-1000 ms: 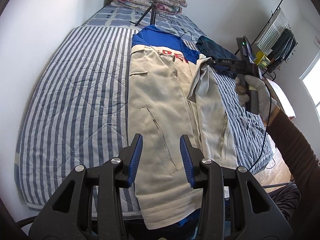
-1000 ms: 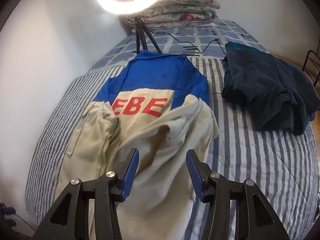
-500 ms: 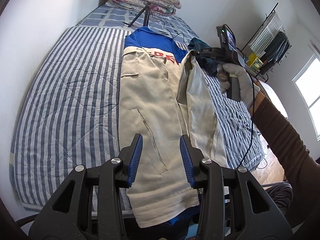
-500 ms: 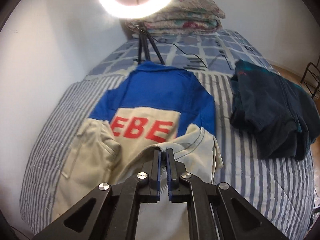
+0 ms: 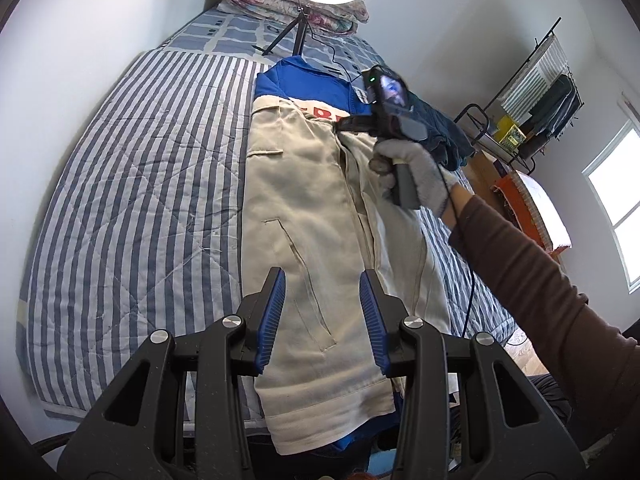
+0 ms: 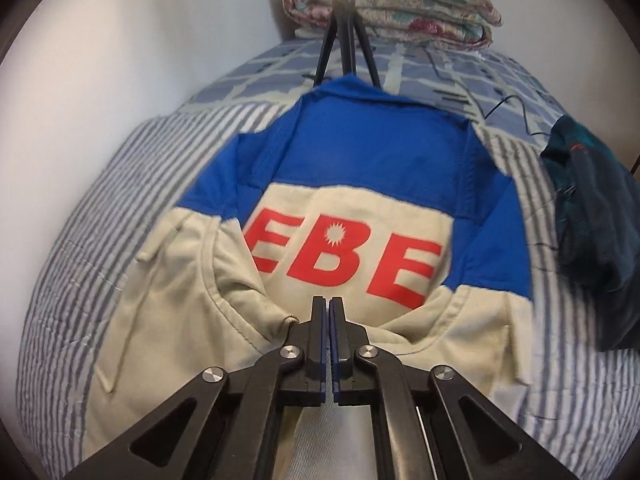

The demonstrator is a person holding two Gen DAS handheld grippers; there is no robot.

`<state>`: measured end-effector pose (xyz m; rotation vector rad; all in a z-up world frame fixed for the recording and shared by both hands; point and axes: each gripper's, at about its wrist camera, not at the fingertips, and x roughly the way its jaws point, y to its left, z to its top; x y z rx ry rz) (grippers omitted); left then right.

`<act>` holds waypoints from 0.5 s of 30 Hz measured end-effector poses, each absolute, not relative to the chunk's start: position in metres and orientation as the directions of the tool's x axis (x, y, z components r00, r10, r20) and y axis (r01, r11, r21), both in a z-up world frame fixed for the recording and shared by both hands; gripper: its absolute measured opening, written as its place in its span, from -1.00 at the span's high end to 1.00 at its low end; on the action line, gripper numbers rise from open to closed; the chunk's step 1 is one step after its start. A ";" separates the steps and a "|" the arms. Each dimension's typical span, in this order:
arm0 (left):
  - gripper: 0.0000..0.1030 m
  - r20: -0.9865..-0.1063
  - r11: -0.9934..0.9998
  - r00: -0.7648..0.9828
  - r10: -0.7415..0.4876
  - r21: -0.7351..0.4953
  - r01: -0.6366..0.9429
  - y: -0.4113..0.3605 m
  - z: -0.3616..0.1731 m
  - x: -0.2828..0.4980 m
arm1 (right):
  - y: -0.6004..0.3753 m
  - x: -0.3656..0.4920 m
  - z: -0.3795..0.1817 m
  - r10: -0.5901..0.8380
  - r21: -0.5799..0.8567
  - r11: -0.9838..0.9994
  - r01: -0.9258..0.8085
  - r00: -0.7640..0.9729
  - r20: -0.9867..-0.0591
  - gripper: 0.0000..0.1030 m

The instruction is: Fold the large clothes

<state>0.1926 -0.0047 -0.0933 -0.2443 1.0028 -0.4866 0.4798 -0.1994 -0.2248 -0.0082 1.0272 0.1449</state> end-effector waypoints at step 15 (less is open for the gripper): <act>0.25 -0.727 0.866 0.470 -0.500 -0.412 0.283 0.002 -0.087 0.179 | -0.253 0.342 -0.169 0.256 0.206 0.967 -0.152 0.543 -0.800 0.68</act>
